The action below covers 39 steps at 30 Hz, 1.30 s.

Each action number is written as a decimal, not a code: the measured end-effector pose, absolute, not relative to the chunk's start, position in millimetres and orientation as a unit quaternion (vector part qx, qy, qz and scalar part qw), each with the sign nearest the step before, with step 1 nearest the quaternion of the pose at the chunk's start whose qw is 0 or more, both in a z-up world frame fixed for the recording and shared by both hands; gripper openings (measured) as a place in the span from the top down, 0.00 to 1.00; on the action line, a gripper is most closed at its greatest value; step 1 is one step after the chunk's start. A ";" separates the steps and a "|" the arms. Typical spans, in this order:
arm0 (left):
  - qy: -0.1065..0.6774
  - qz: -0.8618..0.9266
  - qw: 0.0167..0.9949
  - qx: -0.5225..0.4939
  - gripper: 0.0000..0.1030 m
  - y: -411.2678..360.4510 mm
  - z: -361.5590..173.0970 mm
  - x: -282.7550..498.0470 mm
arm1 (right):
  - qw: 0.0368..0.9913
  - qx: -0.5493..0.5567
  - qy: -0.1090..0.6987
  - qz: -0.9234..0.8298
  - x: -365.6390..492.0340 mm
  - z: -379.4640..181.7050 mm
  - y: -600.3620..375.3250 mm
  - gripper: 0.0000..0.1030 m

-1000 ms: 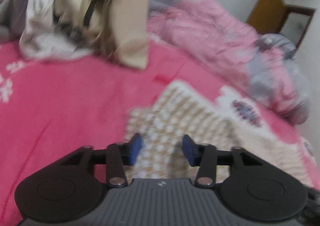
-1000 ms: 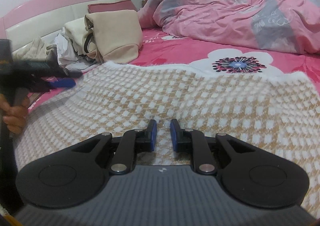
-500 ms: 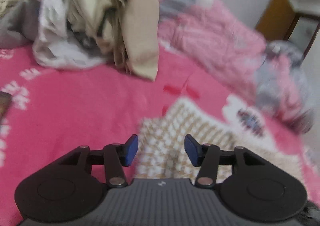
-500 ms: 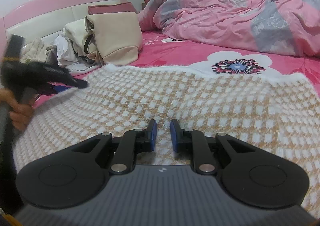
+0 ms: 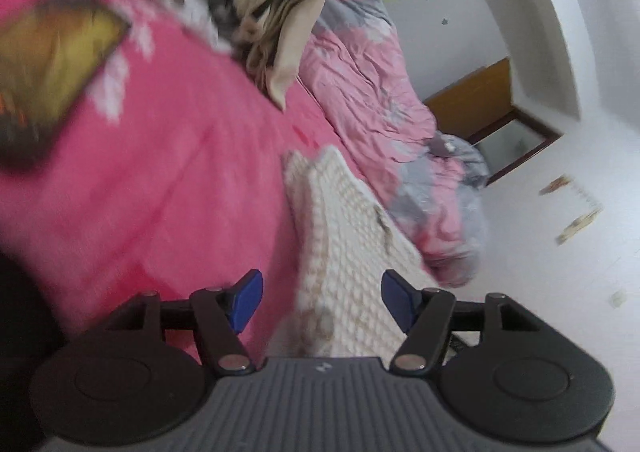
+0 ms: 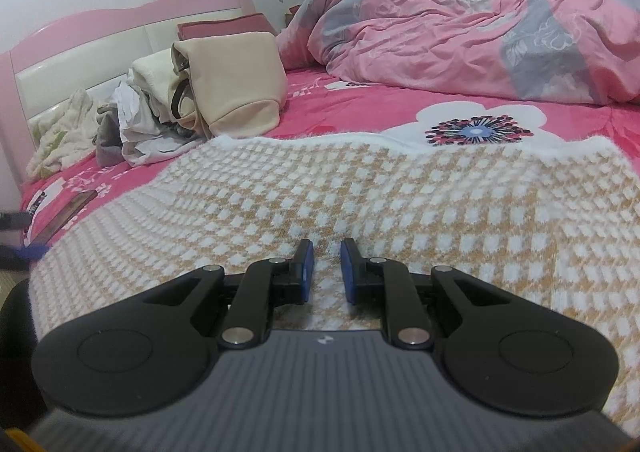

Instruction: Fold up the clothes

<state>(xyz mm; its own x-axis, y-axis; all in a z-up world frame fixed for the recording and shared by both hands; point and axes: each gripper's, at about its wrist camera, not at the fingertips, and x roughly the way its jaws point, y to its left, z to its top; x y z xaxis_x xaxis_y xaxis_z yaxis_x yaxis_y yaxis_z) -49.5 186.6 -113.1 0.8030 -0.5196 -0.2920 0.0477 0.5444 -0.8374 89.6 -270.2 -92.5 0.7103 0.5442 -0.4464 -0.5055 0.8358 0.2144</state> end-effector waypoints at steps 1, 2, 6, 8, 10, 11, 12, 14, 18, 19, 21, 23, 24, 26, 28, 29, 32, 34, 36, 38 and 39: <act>0.258 -0.189 0.831 -0.456 0.37 186.1 -118.1 -44.6 | 0.924 0.037 0.253 0.283 89.4 -92.6 -269.8 0.86; 0.253 -0.209 0.824 -0.462 0.38 185.0 -122.7 -39.6 | 0.925 0.036 0.252 0.283 89.1 -92.7 -269.5 0.86; 0.255 -0.264 0.815 -0.449 0.41 176.5 -131.6 -30.4 | 0.928 0.028 0.247 0.277 85.9 -93.2 -266.1 0.86; 0.235 -0.292 0.809 -0.453 0.41 176.9 -133.9 -35.0 | 0.930 0.025 0.245 0.272 84.6 -92.9 -264.2 0.86; 0.208 -0.326 0.792 -0.471 0.41 179.1 -136.7 -38.3 | 0.931 0.025 0.245 0.271 84.2 -92.9 -263.1 0.86; 0.196 -0.342 0.786 -0.477 0.40 179.7 -138.0 -37.2 | 0.930 0.026 0.246 0.271 84.1 -93.0 -262.7 0.86; 0.189 -0.354 0.782 -0.477 0.40 179.5 -138.6 -34.1 | 0.930 0.026 0.246 0.270 83.9 -93.0 -262.3 0.86; 0.193 -0.368 0.780 -0.468 0.39 176.4 -141.1 -24.7 | 0.930 0.028 0.246 0.270 83.5 -93.2 -261.5 0.86; 0.254 -0.389 0.762 -0.451 0.52 164.6 -149.6 -3.0 | 0.931 0.027 0.246 0.268 83.5 -93.2 -260.9 0.86; 0.264 -0.399 0.766 -0.430 0.52 161.3 -146.1 -1.8 | 0.931 0.027 0.246 0.268 83.5 -93.1 -260.9 0.86; 0.276 -0.415 0.784 -0.370 0.54 158.4 -136.3 -7.9 | 0.931 0.026 0.246 0.267 83.5 -93.1 -260.7 0.86; 0.288 -0.431 0.788 -0.333 0.56 160.4 -130.2 -10.2 | 0.932 0.025 0.246 0.266 83.6 -93.0 -260.6 0.86; 0.292 -0.435 0.788 -0.325 0.58 161.9 -129.1 -9.7 | 0.932 0.025 0.246 0.265 83.5 -93.0 -260.6 0.86; 0.300 -0.443 0.787 -0.307 0.60 165.0 -126.8 -8.7 | 0.932 0.025 0.246 0.266 83.4 -93.1 -260.7 0.86; 0.309 -0.451 0.785 -0.290 0.60 168.0 -124.5 -7.7 | 0.932 0.024 0.245 0.265 83.3 -93.1 -260.8 0.86; 0.313 -0.455 0.785 -0.281 0.60 169.6 -123.4 -7.1 | 0.932 0.024 0.245 0.265 83.3 -93.0 -260.8 0.86; 0.324 -0.466 0.782 -0.258 0.60 174.7 -120.3 -8.2 | 0.932 0.023 0.245 0.265 83.3 -93.0 -261.0 0.86; 0.325 -0.462 0.785 -0.254 0.60 180.6 -119.0 -16.7 | 0.933 0.023 0.245 0.265 83.2 -93.0 -260.4 0.86; 0.326 -0.457 0.789 -0.249 0.60 186.4 -117.3 -22.8 | 0.933 0.022 0.244 0.265 82.9 -93.1 -260.1 0.86; 0.330 -0.447 0.796 -0.241 0.60 192.3 -115.4 -27.5 | 0.933 0.022 0.244 0.265 82.7 -93.1 -259.7 0.86; 0.335 -0.440 0.798 -0.240 0.62 195.6 -115.3 -28.8 | 0.933 0.023 0.244 0.265 83.0 -93.1 -259.9 0.86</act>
